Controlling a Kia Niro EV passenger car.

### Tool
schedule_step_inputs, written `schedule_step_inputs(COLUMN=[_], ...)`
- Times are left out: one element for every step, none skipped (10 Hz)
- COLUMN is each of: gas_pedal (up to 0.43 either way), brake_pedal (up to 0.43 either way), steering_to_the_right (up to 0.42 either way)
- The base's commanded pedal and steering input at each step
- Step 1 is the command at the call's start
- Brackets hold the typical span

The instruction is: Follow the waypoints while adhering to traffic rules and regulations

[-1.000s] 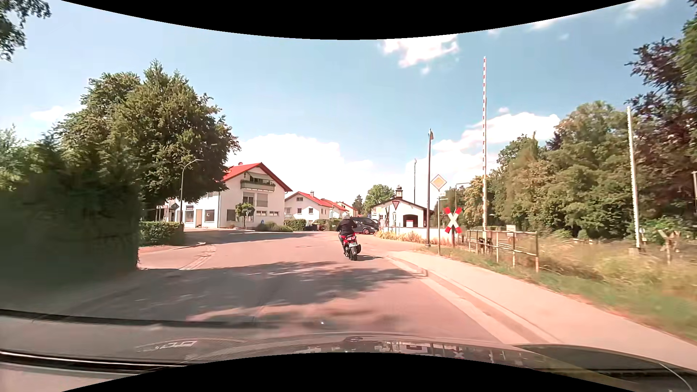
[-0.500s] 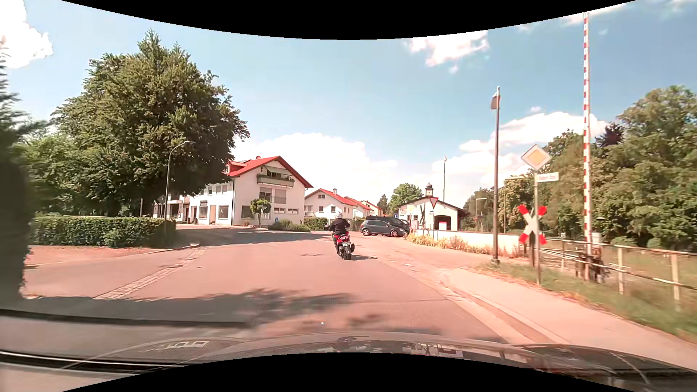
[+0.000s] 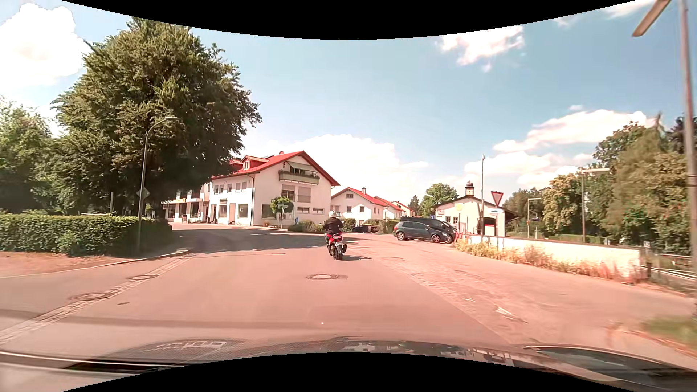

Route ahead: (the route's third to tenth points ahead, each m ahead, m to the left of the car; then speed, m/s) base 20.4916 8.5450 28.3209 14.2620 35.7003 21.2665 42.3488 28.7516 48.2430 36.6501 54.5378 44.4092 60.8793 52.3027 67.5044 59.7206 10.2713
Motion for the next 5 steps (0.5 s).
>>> schedule_step_inputs(gas_pedal=[0.197,0.197,0.197,0.197,0.197], brake_pedal=[0.006,0.006,0.006,0.006,0.006], steering_to_the_right=[-0.1,-0.1,-0.1,-0.1,-0.097])
